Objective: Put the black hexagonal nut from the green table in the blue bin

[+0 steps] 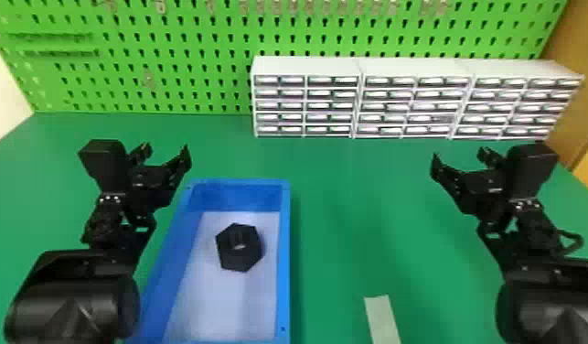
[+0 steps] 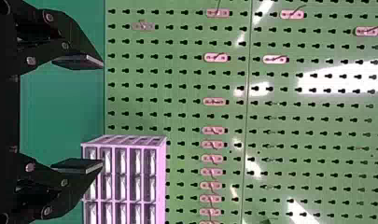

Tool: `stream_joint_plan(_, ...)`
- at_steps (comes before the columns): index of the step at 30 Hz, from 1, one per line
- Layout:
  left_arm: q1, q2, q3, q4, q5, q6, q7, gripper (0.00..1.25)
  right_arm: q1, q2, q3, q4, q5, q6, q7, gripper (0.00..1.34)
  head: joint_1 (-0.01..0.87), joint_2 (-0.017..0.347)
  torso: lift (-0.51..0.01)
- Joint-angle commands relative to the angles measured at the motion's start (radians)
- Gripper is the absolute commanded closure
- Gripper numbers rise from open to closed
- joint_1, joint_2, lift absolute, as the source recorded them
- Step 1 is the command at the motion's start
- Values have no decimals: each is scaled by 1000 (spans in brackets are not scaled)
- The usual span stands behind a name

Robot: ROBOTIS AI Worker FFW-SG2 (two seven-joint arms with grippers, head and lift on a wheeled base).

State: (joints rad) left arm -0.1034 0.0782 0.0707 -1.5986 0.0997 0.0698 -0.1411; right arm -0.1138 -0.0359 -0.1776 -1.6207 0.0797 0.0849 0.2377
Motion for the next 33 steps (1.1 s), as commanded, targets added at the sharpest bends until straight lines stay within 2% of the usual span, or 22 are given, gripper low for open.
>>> stream_joint_plan(1, -1, 0, 0, 0, -2, 1, 0, 496, 3, 4, -5, 5, -4, -8, 0, 375, 686, 52, -97)
stream_joint_plan(8, -1, 0, -3, 0, 2, -1, -8, 496, 10, 13, -26, 5, -54, -10, -6, 377, 686, 52, -97)
stream_joint_plan(33, -4, 0, -6, 0, -2, 1, -11, 496, 3, 8, -8, 2, -52, 21, -8, 375, 686, 52, -97)
